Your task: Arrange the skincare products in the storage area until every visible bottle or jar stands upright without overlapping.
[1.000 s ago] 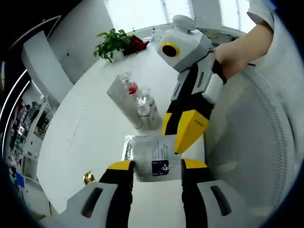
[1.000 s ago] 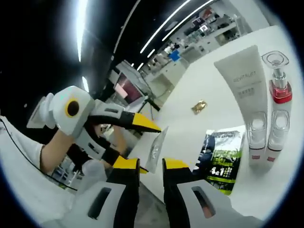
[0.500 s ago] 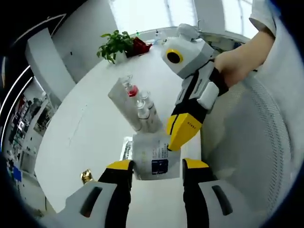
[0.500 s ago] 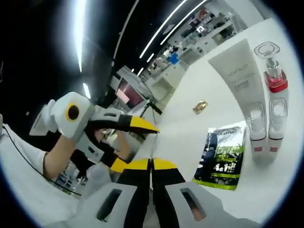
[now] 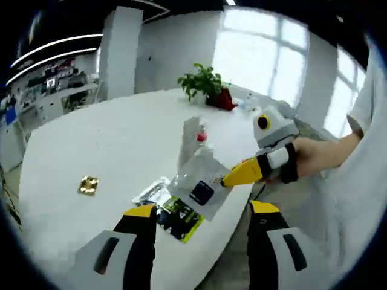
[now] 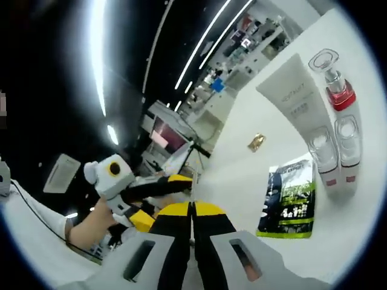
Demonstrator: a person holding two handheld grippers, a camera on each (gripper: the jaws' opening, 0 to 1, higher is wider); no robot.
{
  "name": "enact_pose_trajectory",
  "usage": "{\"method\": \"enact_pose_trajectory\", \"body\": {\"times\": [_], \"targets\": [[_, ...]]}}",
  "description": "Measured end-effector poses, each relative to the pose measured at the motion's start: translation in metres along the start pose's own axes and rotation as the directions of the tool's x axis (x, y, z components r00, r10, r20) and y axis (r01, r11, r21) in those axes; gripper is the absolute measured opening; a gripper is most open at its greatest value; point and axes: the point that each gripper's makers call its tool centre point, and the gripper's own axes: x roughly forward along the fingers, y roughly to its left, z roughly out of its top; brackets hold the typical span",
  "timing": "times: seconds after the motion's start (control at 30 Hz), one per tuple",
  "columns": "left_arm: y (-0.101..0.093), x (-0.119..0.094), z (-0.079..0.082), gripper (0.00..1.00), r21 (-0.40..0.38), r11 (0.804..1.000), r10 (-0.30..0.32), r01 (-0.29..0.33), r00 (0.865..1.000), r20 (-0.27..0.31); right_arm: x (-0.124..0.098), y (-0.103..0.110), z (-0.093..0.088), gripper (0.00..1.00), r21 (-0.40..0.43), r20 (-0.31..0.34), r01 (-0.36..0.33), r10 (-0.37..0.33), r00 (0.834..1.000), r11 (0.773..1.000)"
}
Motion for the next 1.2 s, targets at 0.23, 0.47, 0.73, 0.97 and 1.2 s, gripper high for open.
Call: {"method": "enact_pose_trajectory", "body": {"times": [0.23,0.47,0.73,0.97,1.2], "targets": [[0.003,-0.01,-0.018,0.44,-0.211,0.978,0.021,-0.006,0.997,0.071,0.004,0.008,0.001,0.01,0.068,0.032,-0.039,0.037,0.999,0.997],[-0.001,-0.014,-0.017,0.27,-0.428,0.902,0.025,0.061,0.981,0.193,0.007,0.015,-0.001,0.01,0.103,0.044,-0.067,0.063,0.997,0.992],[-0.007,-0.014,-0.018,0.2,-0.51,0.854,0.035,0.1,0.968,0.248,0.007,0.016,-0.006,0.01,0.144,0.05,-0.076,0.07,0.996,0.987],[-0.008,-0.013,-0.016,0.07,-0.548,0.828,0.049,0.117,0.959,0.279,0.008,0.018,-0.009,0.01,0.155,0.049,-0.08,0.073,0.996,0.985],[-0.006,-0.017,-0.013,0.0,-0.566,0.816,0.058,0.119,0.957,0.286,0.007,0.019,-0.011,0.02,0.159,0.046,-0.077,0.07,0.996,0.984]]}}
